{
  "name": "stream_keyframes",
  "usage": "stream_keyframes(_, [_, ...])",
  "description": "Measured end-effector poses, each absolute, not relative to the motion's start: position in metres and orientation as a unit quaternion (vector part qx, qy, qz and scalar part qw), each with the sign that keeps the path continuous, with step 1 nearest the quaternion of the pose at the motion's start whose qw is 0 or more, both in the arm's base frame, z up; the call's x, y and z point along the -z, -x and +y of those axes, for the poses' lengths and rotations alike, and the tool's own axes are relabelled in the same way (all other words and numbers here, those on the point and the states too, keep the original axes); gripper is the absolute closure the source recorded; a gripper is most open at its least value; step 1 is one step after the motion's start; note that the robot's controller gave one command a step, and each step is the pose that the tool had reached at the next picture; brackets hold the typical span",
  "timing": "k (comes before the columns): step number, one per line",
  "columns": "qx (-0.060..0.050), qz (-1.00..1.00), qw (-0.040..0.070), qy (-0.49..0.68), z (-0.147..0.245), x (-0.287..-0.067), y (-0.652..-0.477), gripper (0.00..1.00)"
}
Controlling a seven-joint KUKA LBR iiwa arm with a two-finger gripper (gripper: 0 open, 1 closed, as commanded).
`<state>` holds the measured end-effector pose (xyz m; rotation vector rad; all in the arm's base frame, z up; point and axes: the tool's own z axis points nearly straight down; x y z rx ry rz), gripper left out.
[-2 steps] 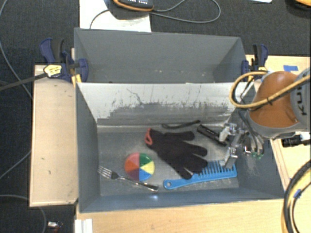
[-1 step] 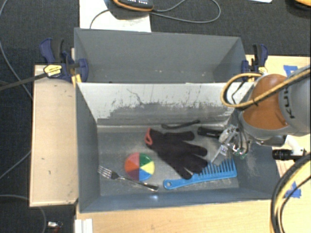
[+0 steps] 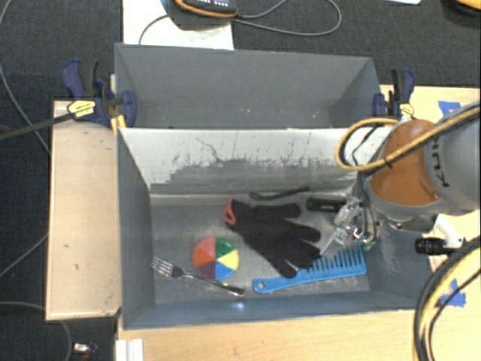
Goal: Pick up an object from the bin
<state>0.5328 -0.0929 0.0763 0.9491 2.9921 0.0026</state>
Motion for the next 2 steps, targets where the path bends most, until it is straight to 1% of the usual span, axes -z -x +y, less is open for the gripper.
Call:
stream_keyframes(1, [0.0,0.992,0.004,-0.125,-0.0918,-0.0734,-0.5446,0.0])
stream_keyframes(2, [0.0,0.998,0.004,-0.061,-0.0821,-0.0713,-0.5398,0.0])
